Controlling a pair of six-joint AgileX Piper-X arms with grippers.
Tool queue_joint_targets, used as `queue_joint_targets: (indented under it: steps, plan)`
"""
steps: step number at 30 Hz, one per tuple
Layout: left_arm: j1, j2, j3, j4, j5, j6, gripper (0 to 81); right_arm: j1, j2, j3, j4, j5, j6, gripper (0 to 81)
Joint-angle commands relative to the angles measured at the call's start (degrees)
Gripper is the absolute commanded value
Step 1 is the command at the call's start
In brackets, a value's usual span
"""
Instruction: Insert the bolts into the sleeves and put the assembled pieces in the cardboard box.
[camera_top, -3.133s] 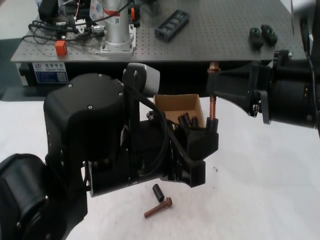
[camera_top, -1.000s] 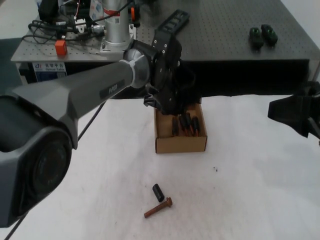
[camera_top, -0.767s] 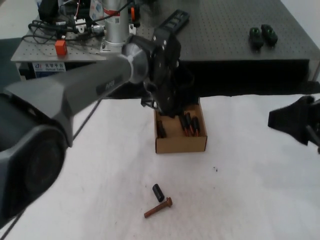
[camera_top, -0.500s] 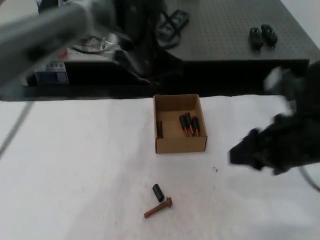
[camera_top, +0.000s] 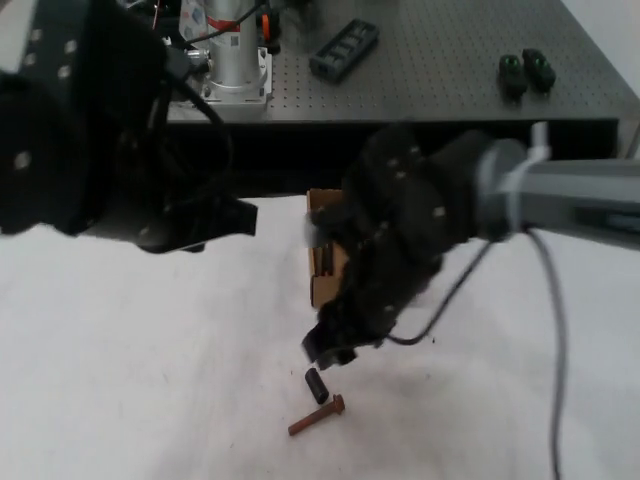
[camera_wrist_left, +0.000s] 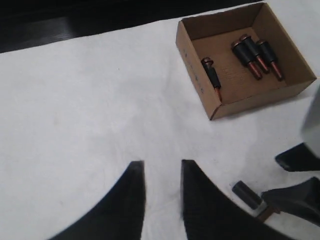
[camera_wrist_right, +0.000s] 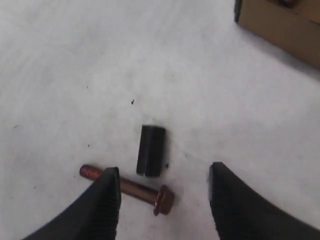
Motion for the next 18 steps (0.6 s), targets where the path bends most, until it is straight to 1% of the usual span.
queue_joint_targets:
  steps: [1, 7, 10, 13, 18]
  plan:
    - [0.11, -0.93, 0.6, -0.55, -0.57, 1.8, 18.9, 0.83, 1.79, -2.41, 1.16, 0.69, -2.23, 39.3]
    - [0.11, -1.28, 0.78, 1.07, -0.57, 3.92, 18.9, 3.11, 7.11, -6.58, 4.56, 5.33, -4.64, 39.3]
    - [0.11, -1.28, 0.78, 1.38, -0.57, 3.92, 18.9, 3.56, 8.23, -6.64, 5.78, 5.54, -5.59, 37.0]
    - [0.11, -1.28, 0.78, 1.38, -0.57, 3.92, 18.9, 3.65, 8.82, -6.64, 5.95, 5.54, -5.57, 30.3]
    - [0.11, -1.28, 0.78, 1.46, -0.57, 3.92, 18.9, 3.7, 8.8, -6.64, 4.4, 6.84, -5.57, 15.9]
